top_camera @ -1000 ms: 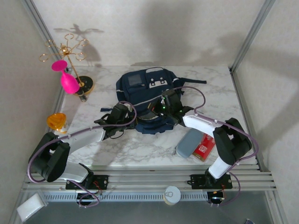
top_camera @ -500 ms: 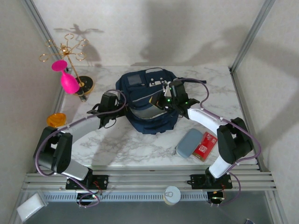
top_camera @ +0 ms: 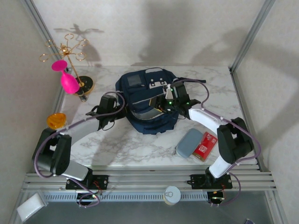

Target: Pack books, pencil case, and school supplies into a backpack

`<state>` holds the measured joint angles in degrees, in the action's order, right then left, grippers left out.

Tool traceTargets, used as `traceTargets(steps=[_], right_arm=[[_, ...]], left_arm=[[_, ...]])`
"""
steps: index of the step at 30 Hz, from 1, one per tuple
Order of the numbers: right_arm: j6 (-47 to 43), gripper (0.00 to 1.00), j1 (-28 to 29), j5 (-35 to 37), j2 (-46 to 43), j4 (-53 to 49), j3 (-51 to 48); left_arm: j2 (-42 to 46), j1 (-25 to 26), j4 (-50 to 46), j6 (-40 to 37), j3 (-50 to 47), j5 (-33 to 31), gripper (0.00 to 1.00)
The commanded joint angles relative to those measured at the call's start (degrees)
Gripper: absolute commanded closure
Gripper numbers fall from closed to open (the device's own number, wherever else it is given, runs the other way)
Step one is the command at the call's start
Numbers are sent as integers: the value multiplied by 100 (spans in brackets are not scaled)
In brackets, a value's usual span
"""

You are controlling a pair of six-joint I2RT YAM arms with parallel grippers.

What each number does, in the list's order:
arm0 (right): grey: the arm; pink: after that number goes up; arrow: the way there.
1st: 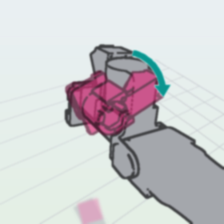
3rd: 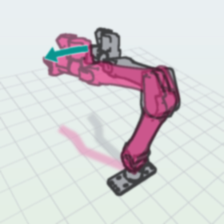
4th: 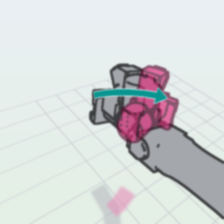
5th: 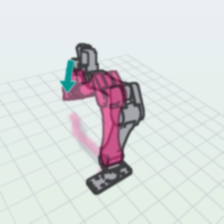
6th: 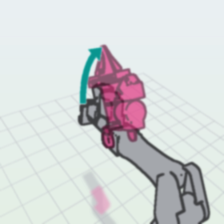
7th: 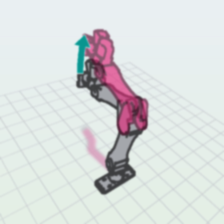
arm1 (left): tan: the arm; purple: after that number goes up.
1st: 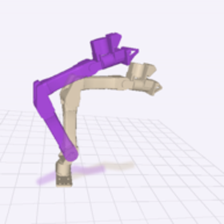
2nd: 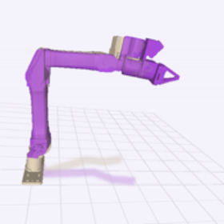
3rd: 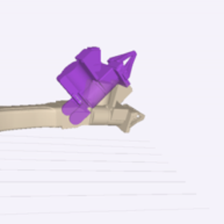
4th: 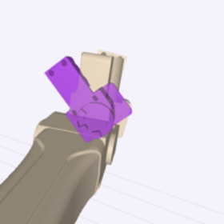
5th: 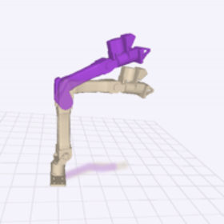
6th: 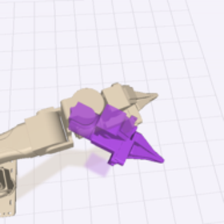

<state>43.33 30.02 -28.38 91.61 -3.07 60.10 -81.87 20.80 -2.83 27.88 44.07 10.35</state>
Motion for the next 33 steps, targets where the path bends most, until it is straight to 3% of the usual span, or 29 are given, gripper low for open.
traceTargets(steps=[1, 7, 14, 17, 20, 23, 27, 30, 33], right_arm=[[-393, 44, -72, 91, -845, -421, -597], [-270, 33, -331, 806, -2506, -1468, -1767], [68, 27, -819, 2302, -3794, -3908, -1883], [306, 22, -874, 2713, -4057, -4539, -2004], [501, 19, -883, 2602, -4342, -4477, -2433], [448, 17, -928, 2401, -4446, -4140, -2794], [132, 15, -1386, 1323, -4309, -3492, -3293], [-50, 14, -1656, 1352, -4256, -3409, -3452], [-240, 13, -2028, 949, -4227, -3148, -3678]], left_arm=[[837, 714, -274, 392, -321, -371, 61], [1264, 1744, 516, 1178, -788, -101, 57], [-26, 3297, 1250, 1207, -184, 345, 51], [-625, 3701, 1640, 1332, 69, 424, 51], [-1188, 3897, 1907, 1427, 409, 530, 52], [-1706, 4054, 2128, 1453, 838, 623, 59], [-2325, 4099, 1952, 1549, 1400, 527, 70], [-2642, 4103, 1853, 1506, 1645, 445, 76], [-2926, 4102, 1735, 1473, 1835, 424, 79]])
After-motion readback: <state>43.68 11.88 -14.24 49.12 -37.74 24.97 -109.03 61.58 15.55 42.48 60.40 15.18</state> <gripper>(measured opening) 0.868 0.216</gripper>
